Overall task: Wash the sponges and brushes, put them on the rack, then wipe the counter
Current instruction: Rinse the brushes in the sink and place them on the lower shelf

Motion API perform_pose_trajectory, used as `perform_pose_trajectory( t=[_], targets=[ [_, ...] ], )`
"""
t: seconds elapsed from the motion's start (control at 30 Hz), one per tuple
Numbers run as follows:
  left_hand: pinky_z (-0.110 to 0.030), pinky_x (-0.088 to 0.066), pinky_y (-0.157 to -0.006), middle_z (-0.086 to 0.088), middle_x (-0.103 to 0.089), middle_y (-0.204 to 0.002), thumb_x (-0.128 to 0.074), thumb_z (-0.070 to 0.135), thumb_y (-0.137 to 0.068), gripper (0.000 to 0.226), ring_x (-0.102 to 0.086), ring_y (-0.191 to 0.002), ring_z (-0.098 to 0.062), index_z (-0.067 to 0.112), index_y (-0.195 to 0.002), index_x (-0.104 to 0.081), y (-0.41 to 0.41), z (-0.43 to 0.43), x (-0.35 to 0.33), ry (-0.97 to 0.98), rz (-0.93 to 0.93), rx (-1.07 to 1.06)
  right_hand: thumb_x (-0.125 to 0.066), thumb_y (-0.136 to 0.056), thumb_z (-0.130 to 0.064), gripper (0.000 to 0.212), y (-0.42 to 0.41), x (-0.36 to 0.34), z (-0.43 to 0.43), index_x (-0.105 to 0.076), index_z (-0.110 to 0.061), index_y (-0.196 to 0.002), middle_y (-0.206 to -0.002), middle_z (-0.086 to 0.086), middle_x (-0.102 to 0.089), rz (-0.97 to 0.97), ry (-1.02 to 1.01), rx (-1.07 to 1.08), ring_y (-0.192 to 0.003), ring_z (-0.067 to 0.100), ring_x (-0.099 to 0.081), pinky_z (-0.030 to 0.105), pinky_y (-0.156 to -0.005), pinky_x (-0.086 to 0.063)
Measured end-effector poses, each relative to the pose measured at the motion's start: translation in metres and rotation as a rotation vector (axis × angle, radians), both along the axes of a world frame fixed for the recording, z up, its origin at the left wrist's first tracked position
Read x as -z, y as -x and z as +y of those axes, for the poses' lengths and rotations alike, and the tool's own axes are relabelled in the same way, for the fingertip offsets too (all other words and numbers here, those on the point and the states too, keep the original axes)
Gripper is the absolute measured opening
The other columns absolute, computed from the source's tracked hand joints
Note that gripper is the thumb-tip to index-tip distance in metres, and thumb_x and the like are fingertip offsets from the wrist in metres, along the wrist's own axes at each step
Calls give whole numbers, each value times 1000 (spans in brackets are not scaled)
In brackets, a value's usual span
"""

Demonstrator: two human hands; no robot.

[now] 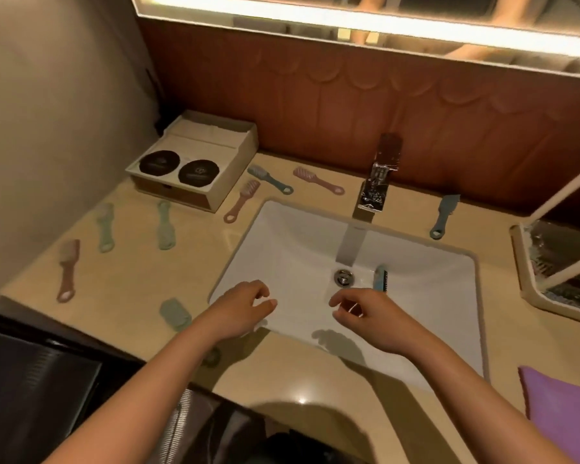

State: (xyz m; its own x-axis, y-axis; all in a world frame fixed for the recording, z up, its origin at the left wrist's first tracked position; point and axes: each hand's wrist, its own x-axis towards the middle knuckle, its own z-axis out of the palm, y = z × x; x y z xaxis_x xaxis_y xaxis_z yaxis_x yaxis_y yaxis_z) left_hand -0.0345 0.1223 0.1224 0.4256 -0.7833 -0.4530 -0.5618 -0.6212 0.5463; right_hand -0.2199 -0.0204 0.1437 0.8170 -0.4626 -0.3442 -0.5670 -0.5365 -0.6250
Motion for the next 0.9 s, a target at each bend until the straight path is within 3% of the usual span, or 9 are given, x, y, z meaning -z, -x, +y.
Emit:
perform_pose_trajectory(
  t=[0.13,0.27,0.37,0.53,0.77,0.9],
  targets=[
    [-36,-39,-101,-7,-41,-137,-48,38,-93,42,-43,-121,-24,17,-130,-45,-29,37,17,-39,-53,-233,-50,-94,-27,24,-41,13,19,-60,-20,-115,-97,-4,-59,19,-6,-86,-86,13,-56,27,-81,-45],
    [-39,-34,-97,-8,-41,-136,-51,49,-88,58,-36,-125,-28,15,-133,-38,-49,70,28,-103,-333,-437,-50,-93,-24,24,-75,25,35,-61,-18,-113,-96,-3,-58,38,-11,-158,-83,12,-52,27,-77,-42],
    [-41,-35,-94,-11,-46,-126,-55,63,-78,71,-40,-120,-31,10,-124,-41,-61,85,39,-158,-393,-597,-49,-93,-25,24,-95,31,45,-61,-18,-113,-97,-4,-58,68,-14,-198,-84,13,-52,28,-79,-42],
    [-38,-37,-90,-10,-55,-117,-51,74,-71,78,-47,-113,-29,9,-114,-48,-68,86,59,-237,-459,-559,-48,-94,-27,25,-124,40,51,-61,-18,-113,-109,3,-63,132,-10,-253,-86,14,-53,28,-80,-43],
    [-37,-38,-87,-11,-57,-116,-57,45,-84,48,-49,-111,-30,9,-114,-48,-95,71,74,-141,-507,-552,-47,-95,-26,25,-156,44,42,-60,-16,-114,-113,3,-63,186,14,-288,-89,13,-52,27,-81,-43],
    [-41,-38,-90,-14,-53,-119,-58,30,-87,44,-47,-113,-32,9,-124,-47,-122,64,79,55,-485,-560,-47,-94,-24,24,-179,44,33,-62,-15,-111,-112,5,-64,210,37,-288,-94,19,-58,32,-86,-47]
  ],
)
